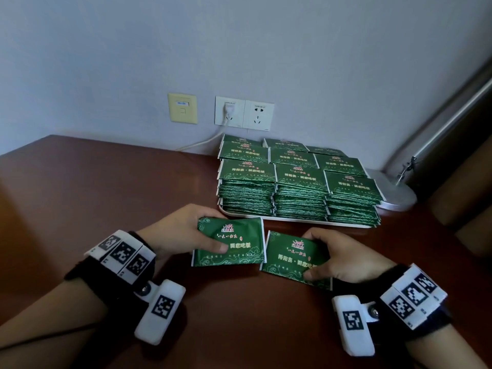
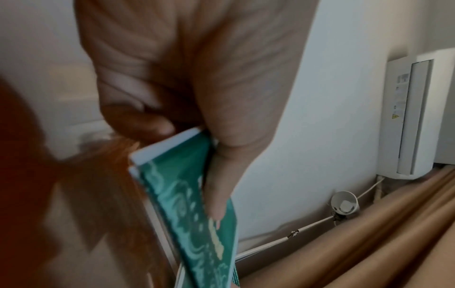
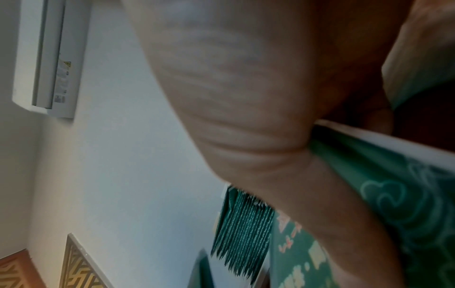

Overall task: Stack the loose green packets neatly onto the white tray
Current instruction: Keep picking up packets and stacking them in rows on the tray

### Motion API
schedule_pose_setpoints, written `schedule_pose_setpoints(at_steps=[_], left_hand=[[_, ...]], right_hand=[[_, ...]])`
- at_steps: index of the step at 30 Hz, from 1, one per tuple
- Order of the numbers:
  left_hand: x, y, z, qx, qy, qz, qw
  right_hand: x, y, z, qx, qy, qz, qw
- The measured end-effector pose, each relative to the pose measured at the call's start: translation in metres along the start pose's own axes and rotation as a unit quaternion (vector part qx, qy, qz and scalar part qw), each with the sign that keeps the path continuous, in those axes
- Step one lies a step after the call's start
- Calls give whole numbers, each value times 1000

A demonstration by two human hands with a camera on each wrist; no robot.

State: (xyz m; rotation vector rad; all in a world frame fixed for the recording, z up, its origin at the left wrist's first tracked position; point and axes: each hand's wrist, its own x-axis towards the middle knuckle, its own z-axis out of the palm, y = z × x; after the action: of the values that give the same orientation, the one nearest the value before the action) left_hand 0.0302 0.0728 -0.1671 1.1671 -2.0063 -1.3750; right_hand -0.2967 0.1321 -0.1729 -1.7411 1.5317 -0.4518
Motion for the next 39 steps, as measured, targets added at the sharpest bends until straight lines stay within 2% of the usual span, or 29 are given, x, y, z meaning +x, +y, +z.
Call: schedule_pose_setpoints(at_steps=[4, 9, 14, 18, 21, 26, 31, 36, 39], left_hand=[[0, -1, 3, -75, 26, 19, 997], [5, -3, 11, -66, 6, 37, 997], [7, 1, 24, -13, -17, 26, 999], [7, 4, 32, -5, -29, 36, 999], [5, 4, 33, 7, -42, 34, 999], [5, 5, 30, -36, -52, 23, 998], [0, 4, 28, -110, -70, -48, 990], [1, -2, 22, -115, -105, -28, 987], [3, -3, 22, -125, -77, -17, 989]], right_hand=[[1, -1, 0, 16, 12, -12, 1000], [3, -9, 5, 3, 44, -72, 996], [3, -27, 12, 111, 36, -65, 991], [-1, -30, 21, 50, 66, -140, 987], [4, -26, 26, 69, 87, -167, 980], [7, -23, 23, 83, 80, -157, 981], [9, -22, 25, 101, 94, -121, 983], [8, -23, 26, 141, 111, -111, 977], [7, -22, 25, 180, 94, -111, 973]])
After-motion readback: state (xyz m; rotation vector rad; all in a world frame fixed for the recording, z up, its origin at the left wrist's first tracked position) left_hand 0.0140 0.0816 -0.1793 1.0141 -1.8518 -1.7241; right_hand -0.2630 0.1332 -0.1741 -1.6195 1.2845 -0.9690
